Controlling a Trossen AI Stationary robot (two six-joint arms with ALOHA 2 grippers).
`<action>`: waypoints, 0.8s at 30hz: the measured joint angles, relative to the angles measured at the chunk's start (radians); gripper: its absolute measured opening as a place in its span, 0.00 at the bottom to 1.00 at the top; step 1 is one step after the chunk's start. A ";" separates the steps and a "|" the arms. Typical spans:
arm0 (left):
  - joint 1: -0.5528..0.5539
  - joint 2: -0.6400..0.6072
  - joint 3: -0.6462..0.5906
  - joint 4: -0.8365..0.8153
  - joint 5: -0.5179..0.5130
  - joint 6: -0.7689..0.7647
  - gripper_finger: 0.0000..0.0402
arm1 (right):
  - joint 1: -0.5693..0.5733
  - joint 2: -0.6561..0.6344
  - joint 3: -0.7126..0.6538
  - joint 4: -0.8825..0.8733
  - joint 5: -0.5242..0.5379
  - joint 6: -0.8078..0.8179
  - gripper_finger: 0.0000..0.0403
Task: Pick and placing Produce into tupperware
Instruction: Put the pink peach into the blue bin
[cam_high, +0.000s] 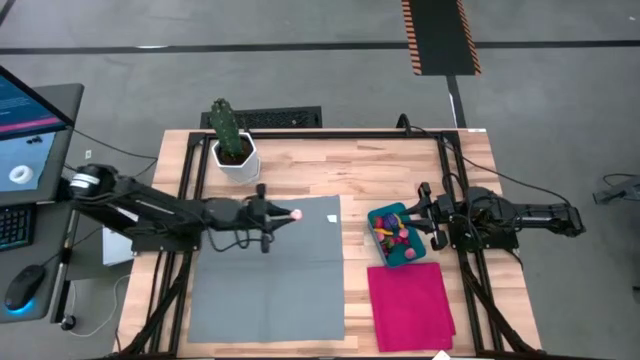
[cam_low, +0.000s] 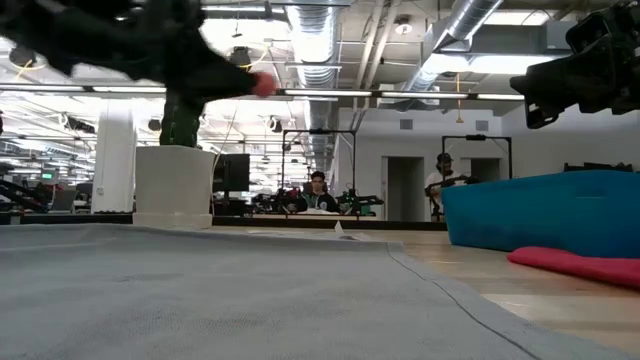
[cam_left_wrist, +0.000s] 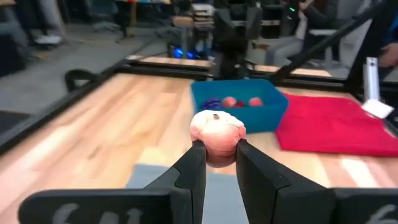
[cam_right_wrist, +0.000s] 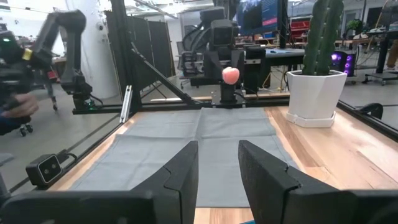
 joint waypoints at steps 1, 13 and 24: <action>0.006 0.044 0.038 -0.003 0.026 -0.005 0.17 | 0.000 0.000 0.000 0.000 0.000 0.000 0.34; 0.080 0.429 0.487 -0.113 0.338 -0.004 0.17 | 0.000 0.000 0.000 0.000 0.000 0.000 0.34; 0.117 0.679 0.823 -0.249 0.372 -0.001 0.17 | 0.000 0.002 0.000 0.000 0.000 0.000 0.34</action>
